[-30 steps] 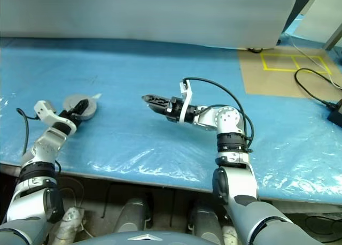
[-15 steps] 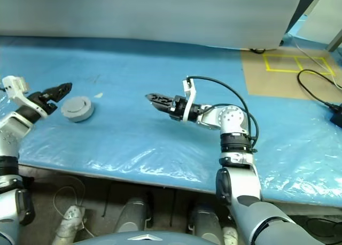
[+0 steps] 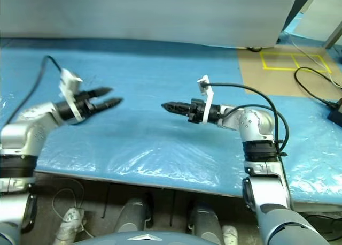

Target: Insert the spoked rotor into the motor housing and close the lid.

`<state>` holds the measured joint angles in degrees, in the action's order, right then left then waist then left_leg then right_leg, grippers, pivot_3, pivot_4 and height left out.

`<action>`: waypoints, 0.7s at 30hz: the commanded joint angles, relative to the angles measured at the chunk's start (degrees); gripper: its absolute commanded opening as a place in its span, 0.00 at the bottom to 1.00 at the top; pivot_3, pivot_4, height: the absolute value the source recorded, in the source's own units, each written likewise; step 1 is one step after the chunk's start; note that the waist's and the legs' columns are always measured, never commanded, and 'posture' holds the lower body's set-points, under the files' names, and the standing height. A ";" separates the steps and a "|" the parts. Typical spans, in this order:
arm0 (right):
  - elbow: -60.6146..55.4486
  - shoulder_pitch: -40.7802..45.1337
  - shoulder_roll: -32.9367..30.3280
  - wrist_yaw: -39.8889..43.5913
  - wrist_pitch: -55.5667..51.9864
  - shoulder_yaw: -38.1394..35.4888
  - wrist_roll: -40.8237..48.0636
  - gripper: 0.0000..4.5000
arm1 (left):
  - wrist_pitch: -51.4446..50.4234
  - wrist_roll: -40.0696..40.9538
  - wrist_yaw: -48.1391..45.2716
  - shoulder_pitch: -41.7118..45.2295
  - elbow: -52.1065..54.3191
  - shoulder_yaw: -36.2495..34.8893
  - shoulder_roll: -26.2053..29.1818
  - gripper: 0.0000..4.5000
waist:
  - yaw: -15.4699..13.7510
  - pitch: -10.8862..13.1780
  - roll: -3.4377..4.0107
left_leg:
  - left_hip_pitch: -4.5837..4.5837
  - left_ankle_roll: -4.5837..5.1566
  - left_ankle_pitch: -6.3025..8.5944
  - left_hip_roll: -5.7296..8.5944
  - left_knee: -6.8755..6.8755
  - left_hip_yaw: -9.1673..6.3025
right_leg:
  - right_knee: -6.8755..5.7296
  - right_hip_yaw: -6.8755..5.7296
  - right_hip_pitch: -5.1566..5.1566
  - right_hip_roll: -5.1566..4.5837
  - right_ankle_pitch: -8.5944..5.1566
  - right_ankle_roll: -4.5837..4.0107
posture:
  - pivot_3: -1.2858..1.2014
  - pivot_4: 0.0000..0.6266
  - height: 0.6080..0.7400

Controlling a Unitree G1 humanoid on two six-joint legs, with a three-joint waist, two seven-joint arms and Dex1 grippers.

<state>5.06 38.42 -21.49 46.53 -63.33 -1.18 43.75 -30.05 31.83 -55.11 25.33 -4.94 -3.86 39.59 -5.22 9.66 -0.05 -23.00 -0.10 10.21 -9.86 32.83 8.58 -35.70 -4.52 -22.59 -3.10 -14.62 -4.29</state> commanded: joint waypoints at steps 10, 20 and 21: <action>-2.99 -4.70 -3.05 8.83 23.81 15.80 -17.28 0.76 | 4.52 -4.31 2.37 -3.68 1.63 2.47 -7.76 0.91 | -0.20 0.01 0.02 | 0.05 0.04 0.01 0.04 0.18 -0.02 | 0.00 0.02 0.18 -0.06 -0.04 -0.07 | 0.52 0.24 1.00; 0.15 -3.89 -2.38 9.60 26.24 13.49 -18.90 0.76 | 5.33 -6.12 2.58 -4.76 2.01 2.12 -7.90 0.91 | -0.07 0.01 0.02 | 0.07 0.28 -0.10 0.00 0.20 -0.01 | -0.03 0.02 0.17 -0.03 -0.13 -0.26 | 0.52 0.24 1.00; 0.25 -3.85 -2.33 9.50 26.34 13.42 -19.07 0.76 | 5.45 -6.29 2.73 -4.73 1.97 2.06 -7.94 0.91 | -0.08 0.01 0.02 | 0.07 0.28 -0.10 0.00 0.20 -0.02 | -0.02 0.02 0.17 -0.03 -0.14 -0.28 | 0.52 0.24 1.00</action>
<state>6.16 33.19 -24.12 55.46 -38.01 13.92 24.36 -25.92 25.66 -52.24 20.39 -4.16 -0.57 31.12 -5.30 9.67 -0.03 -22.93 0.18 10.11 -9.86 33.03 8.56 -35.72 -4.50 -22.42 -3.13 -14.76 -4.58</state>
